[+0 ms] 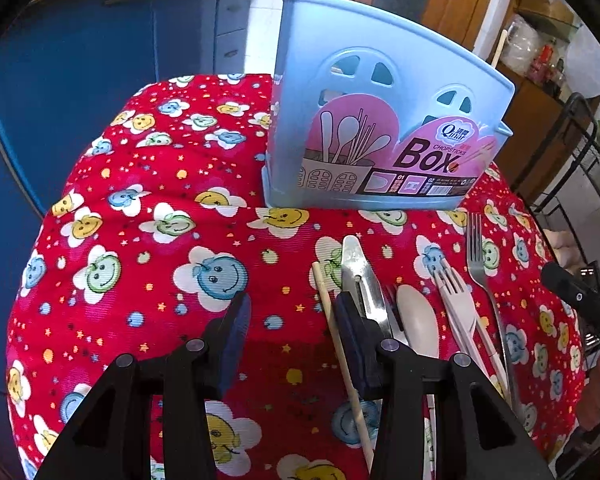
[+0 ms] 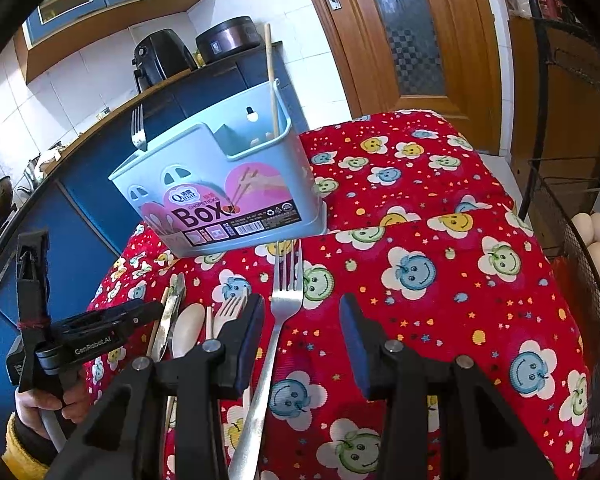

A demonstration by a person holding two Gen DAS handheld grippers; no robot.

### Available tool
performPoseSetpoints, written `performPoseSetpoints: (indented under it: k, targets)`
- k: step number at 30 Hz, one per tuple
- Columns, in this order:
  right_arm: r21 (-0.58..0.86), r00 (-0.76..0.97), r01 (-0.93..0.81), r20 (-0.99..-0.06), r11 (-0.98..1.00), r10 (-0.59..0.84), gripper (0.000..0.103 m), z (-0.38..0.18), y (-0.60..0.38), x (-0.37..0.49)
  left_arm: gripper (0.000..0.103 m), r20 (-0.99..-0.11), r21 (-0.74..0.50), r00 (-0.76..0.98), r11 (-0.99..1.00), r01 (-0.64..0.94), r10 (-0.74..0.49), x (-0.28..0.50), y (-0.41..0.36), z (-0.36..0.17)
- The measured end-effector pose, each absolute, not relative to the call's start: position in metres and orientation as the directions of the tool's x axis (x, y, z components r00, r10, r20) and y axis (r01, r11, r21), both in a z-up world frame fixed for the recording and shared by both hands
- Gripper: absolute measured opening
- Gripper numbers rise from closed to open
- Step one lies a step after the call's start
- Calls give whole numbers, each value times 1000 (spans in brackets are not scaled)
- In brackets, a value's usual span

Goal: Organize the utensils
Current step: 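Move both tools back down to the remaining utensils on the table, then grasp a wooden chopstick with the left tool while the right tool grasps a silver fork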

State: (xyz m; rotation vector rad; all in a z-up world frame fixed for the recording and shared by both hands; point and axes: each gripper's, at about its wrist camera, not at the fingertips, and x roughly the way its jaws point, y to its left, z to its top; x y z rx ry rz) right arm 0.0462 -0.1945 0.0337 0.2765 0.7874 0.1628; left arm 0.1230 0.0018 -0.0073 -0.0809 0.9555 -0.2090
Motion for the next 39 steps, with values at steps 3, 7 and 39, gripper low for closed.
performPoseSetpoints:
  k: [3, 7, 39]
  targets:
    - [304, 694, -44, -676, 952, 248, 42, 33, -194, 47, 45, -805, -146, 559, 979, 142, -201, 122, 2, -7]
    - [305, 686, -49, -681, 951, 254, 42, 31, -193, 50, 30, -813, -181, 530, 969, 168, -243, 119, -2, -6]
    - [281, 583, -174, -743, 944, 329, 35, 2, -174, 123, 4, -671, -418, 604, 892, 172, -430, 128, 26, 18]
